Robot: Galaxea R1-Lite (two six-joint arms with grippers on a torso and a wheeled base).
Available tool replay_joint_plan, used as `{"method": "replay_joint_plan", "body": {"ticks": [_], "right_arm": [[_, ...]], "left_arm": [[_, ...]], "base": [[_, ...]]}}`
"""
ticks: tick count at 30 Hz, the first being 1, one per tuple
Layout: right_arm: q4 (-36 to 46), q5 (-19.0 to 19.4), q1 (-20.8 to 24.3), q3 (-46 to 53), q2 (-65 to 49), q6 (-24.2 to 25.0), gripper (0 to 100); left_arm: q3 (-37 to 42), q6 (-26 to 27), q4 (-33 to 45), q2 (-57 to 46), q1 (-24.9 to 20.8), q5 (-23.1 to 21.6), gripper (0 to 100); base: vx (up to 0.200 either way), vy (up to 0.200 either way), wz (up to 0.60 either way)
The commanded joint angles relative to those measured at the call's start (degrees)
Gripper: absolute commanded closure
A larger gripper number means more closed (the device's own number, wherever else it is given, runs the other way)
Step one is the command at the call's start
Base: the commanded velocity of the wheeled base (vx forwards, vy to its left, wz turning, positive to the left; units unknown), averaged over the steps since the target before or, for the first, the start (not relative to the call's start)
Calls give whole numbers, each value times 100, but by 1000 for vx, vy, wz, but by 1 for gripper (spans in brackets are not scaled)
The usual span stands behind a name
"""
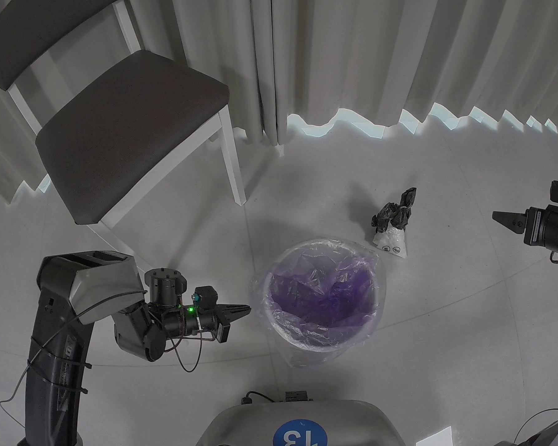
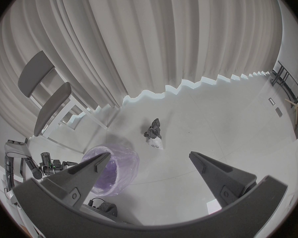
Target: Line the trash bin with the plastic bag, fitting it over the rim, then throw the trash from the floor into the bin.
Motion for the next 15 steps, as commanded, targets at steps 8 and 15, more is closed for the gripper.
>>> {"method": "replay_joint_plan", "body": {"ticks": [8,15], "right_arm": [[-1,1,-1,6,-2,2,0],[-1,10,-1,6,-11,2,0]], "left_arm": [[94,-40,57,-166,253,-34,0],[23,-23,75,-122,103,-42,0]], "base": [[0,0,0],[0,0,0]]}}
